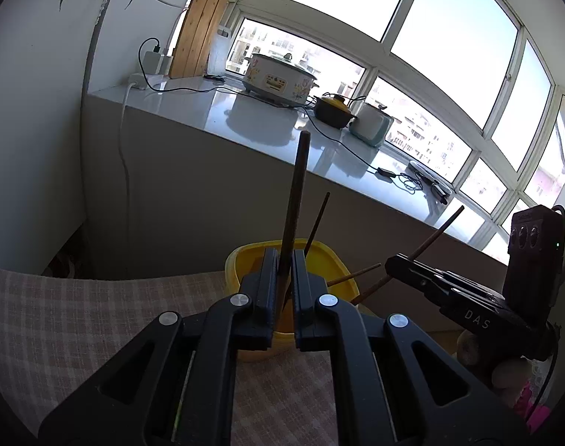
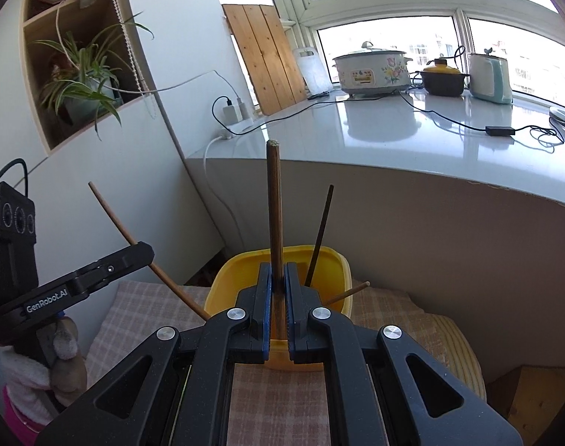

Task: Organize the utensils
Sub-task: 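Lower both chopsticks into the yellow container and open both grippers, then grasp the green spoon with the left gripper while the right gripper grasps the clear plastic spoon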

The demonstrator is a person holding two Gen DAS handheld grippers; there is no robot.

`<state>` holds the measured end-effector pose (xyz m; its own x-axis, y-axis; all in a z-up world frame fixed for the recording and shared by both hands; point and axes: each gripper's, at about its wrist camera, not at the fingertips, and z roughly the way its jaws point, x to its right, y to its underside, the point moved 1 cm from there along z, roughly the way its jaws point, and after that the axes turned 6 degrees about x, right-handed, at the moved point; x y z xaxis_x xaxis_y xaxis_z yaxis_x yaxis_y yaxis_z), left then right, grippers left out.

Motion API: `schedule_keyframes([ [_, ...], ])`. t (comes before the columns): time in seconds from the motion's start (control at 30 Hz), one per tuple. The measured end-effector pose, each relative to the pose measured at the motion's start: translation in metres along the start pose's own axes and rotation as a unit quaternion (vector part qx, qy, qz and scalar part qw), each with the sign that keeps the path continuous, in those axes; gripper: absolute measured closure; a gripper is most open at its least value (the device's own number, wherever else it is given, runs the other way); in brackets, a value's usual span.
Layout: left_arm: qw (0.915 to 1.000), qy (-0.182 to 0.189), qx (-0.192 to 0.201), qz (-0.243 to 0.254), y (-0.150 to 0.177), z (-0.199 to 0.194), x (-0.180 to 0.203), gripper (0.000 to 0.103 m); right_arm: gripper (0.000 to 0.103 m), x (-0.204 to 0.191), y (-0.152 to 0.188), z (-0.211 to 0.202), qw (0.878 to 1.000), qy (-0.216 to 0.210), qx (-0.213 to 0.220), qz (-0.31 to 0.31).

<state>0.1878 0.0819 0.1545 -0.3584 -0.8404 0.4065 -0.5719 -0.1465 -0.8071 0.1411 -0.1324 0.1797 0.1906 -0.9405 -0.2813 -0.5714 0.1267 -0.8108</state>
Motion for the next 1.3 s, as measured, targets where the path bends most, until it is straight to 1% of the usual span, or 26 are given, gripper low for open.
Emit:
schedule_keyframes([
  [0.07, 1.0, 0.001, -0.003, -0.002, 0.003, -0.001, -0.001, 0.091, 0.098, -0.002, 0.002, 0.0, 1.0, 0.003, -0.002, -0.005],
  [0.13, 1.0, 0.003, -0.004, -0.004, 0.005, -0.003, -0.001, 0.089, 0.097, -0.002, 0.004, -0.002, 1.0, 0.005, -0.003, -0.006],
  [0.2, 1.0, 0.005, -0.003, -0.003, 0.006, -0.006, -0.001, 0.087, 0.09, -0.002, 0.005, -0.004, 1.0, 0.003, -0.002, -0.005],
  [0.23, 1.0, 0.005, -0.003, -0.001, 0.007, -0.008, -0.001, 0.087, 0.081, -0.001, 0.005, -0.005, 1.0, 0.003, 0.0, -0.004],
  [0.27, 1.0, 0.004, -0.002, -0.001, 0.007, -0.01, -0.001, 0.087, 0.075, -0.002, 0.005, -0.007, 1.0, 0.003, 0.003, -0.004],
  [0.6, 0.9999, 0.004, 0.011, -0.011, 0.014, -0.036, -0.011, 0.087, 0.075, -0.001, 0.011, -0.022, 1.0, 0.012, 0.016, -0.002],
  [0.7, 0.9999, -0.008, 0.011, -0.006, 0.02, -0.044, -0.018, 0.087, 0.075, 0.0, 0.014, -0.029, 1.0, 0.01, 0.02, 0.0],
  [0.77, 0.9998, -0.019, 0.004, 0.008, 0.027, -0.048, -0.023, 0.087, 0.075, 0.001, 0.017, -0.034, 1.0, 0.01, 0.021, 0.001],
  [0.8, 0.9994, -0.029, -0.002, 0.017, 0.032, -0.049, -0.025, 0.085, 0.074, 0.001, 0.019, -0.036, 1.0, 0.01, 0.021, 0.001],
  [0.83, 0.9988, -0.042, -0.009, 0.025, 0.037, -0.049, -0.029, 0.081, 0.071, 0.002, 0.021, -0.038, 1.0, 0.01, 0.022, 0.001],
  [0.87, 0.9981, -0.051, -0.017, 0.028, 0.042, -0.048, -0.034, 0.08, 0.067, 0.002, 0.024, -0.04, 1.0, 0.011, 0.022, 0.001],
  [0.9, 0.9976, -0.058, -0.027, 0.027, 0.048, -0.048, -0.04, 0.08, 0.066, 0.002, 0.026, -0.042, 1.0, 0.01, 0.023, 0.001],
  [1.0, 0.9958, -0.07, -0.057, 0.014, 0.069, -0.046, -0.058, 0.08, 0.066, 0.001, 0.033, -0.048, 1.0, 0.005, 0.023, -0.002],
  [1.13, 0.9922, -0.073, -0.1, -0.008, 0.096, -0.04, -0.077, 0.08, 0.066, -0.005, 0.046, -0.048, 1.0, -0.005, 0.005, -0.01],
  [1.3, 0.9844, -0.074, -0.159, -0.004, 0.131, -0.026, -0.083, 0.08, 0.066, -0.014, 0.071, -0.031, 0.999, -0.019, -0.038, -0.018],
])
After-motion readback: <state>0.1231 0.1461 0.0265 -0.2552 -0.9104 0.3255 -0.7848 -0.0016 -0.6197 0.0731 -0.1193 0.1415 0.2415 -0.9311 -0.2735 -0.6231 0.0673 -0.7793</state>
